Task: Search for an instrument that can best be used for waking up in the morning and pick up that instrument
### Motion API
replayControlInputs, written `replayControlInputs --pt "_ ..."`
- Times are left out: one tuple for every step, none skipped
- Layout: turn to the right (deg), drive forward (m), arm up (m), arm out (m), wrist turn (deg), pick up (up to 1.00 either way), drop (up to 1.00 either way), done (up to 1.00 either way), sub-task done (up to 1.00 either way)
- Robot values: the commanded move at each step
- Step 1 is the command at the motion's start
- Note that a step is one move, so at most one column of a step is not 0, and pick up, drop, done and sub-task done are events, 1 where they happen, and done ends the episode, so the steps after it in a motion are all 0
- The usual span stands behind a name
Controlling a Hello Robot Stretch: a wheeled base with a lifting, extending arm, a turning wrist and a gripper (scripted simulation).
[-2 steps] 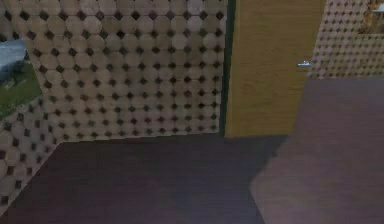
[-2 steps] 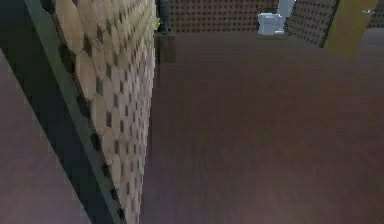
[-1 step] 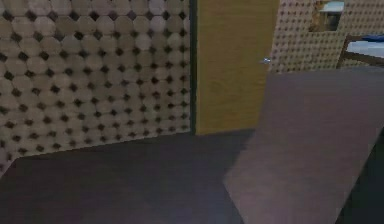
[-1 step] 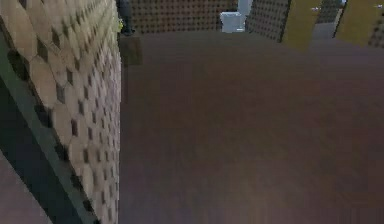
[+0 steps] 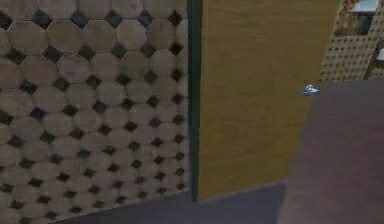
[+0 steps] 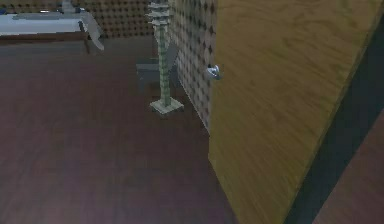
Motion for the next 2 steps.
replayControlInputs --pt "15.0 0.0 0.0 0.0 0.0 0.0 0.0 0.0 0.0" --pt "0.0 0.05 0.0 0.0 0.0 0.0 0.0 0.0 0.0"
